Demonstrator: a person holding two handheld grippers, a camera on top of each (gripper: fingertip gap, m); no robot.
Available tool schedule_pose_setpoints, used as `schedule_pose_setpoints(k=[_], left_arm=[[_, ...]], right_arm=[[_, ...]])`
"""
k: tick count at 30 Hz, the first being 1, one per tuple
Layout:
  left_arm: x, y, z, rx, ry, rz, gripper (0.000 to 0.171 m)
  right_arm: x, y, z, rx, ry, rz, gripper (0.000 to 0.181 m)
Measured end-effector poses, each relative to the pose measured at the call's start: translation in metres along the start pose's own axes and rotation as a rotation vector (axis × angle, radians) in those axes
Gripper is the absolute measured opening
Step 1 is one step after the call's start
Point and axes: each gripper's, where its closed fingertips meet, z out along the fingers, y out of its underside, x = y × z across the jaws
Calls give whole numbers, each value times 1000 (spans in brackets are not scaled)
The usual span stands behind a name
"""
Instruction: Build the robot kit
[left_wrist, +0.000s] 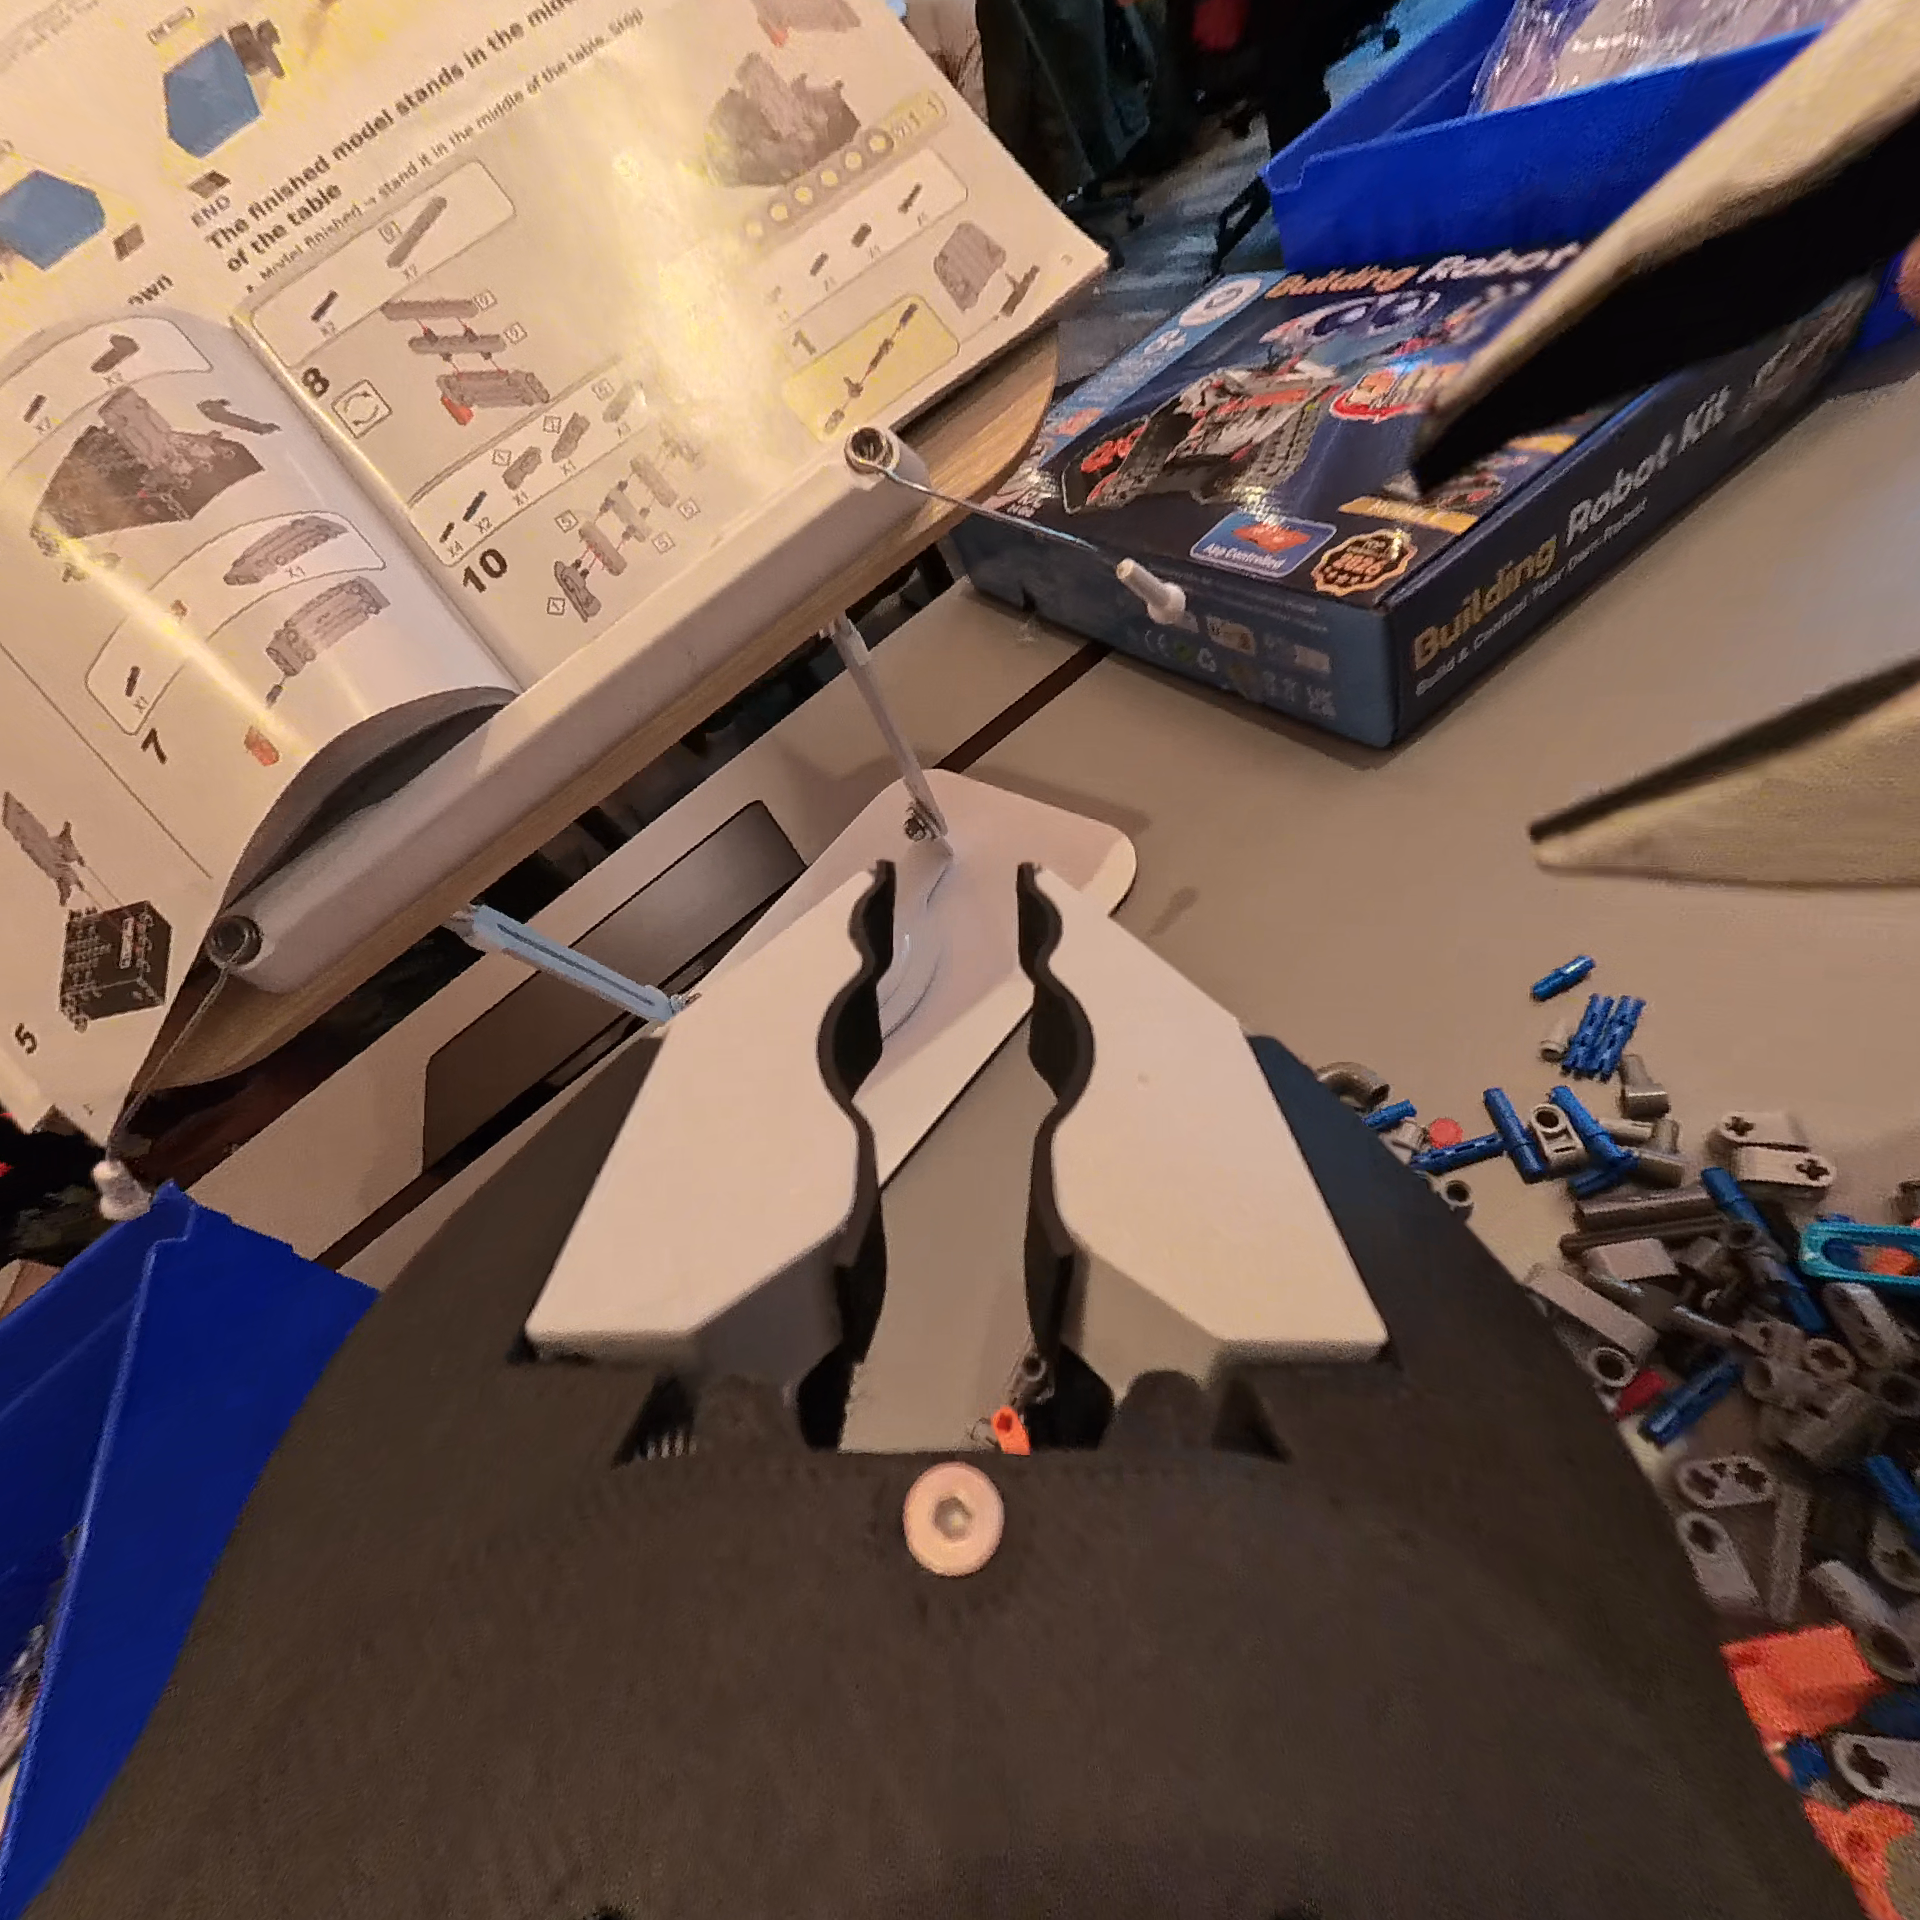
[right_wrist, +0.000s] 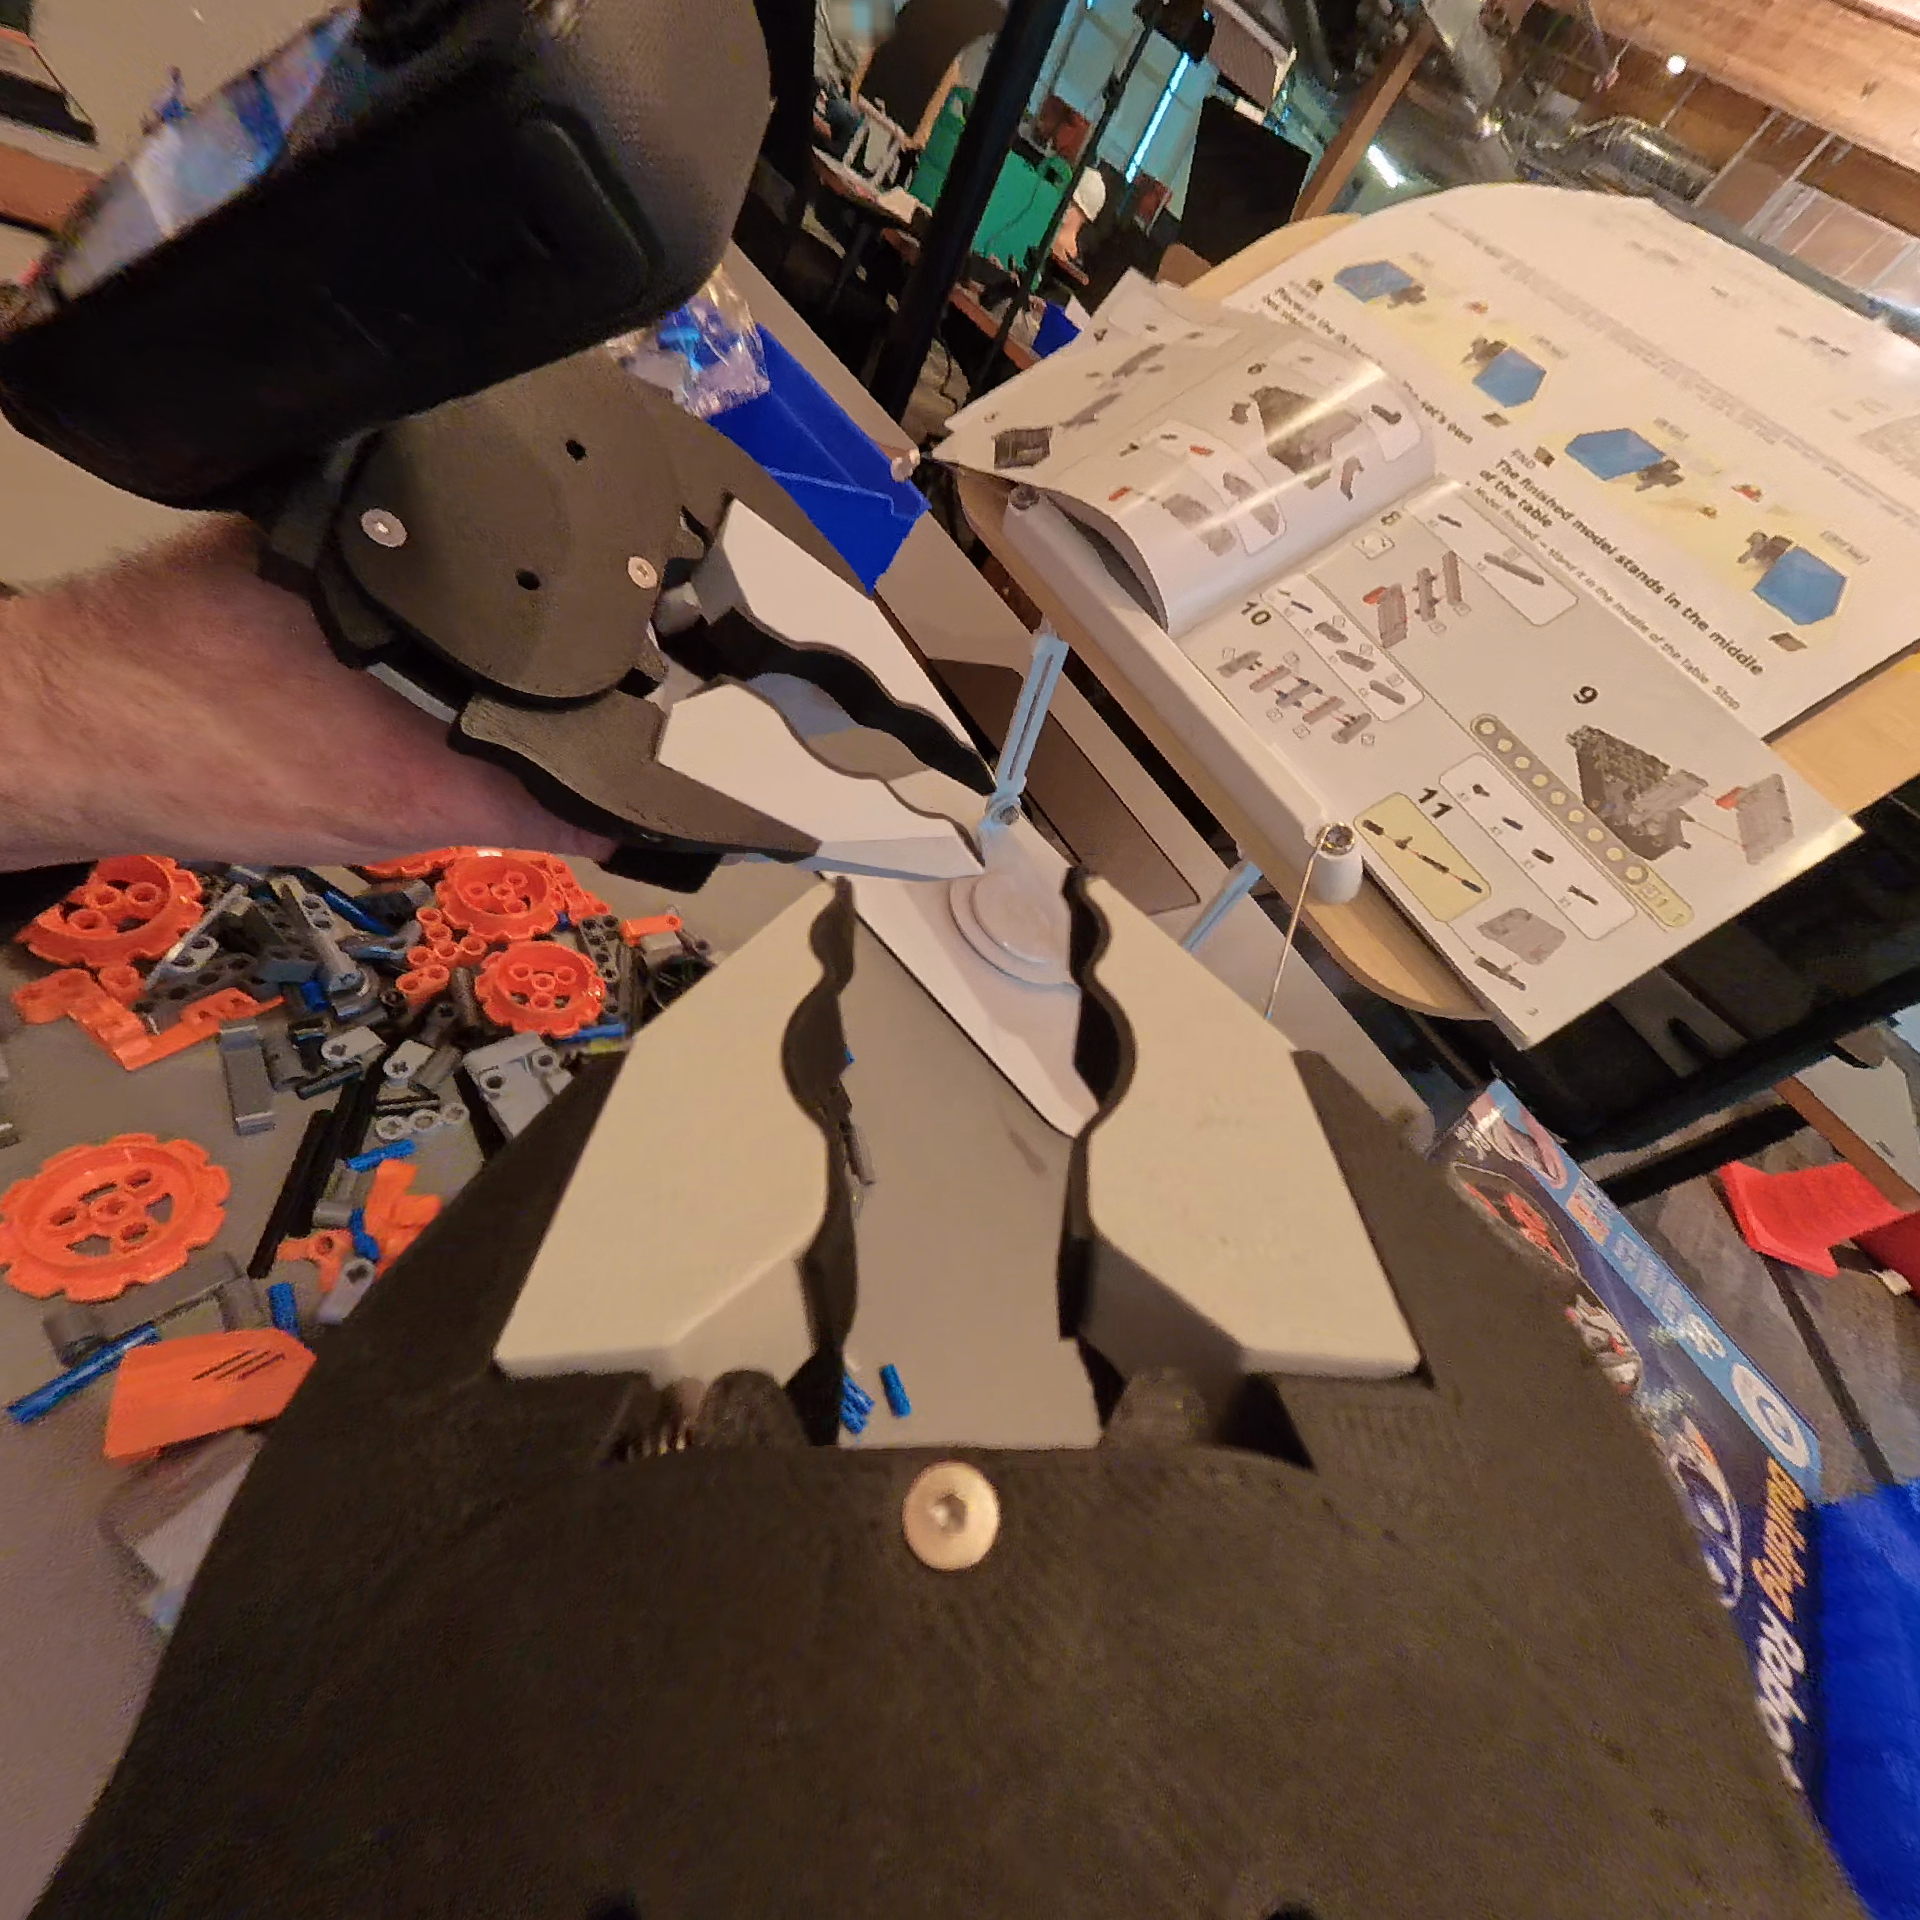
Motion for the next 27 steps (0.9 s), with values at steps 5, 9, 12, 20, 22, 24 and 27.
schedule_pose_setpoints(k=[5,9,12,20,22,24,27], left_arm=[[4,5,3,-34,13,28,19],[3,10,4,-64,6,58,19],[3,14,5,-86,17,60,19],[5,19,7,-107,24,71,24],[5,17,7,-95,19,71,31],[4,15,7,-90,13,65,41],[5,13,7,-76,25,60,52]], right_arm=[[-10,17,6,-88,-28,-65,0],[-13,26,10,-140,-37,-71,0],[-17,30,10,-164,-61,-76,0],[-17,31,13,-180,-42,-104,9],[-15,31,13,-179,-34,-100,16],[-15,31,13,-176,-30,-97,22],[-15,33,13,-180,-33,-96,26]])
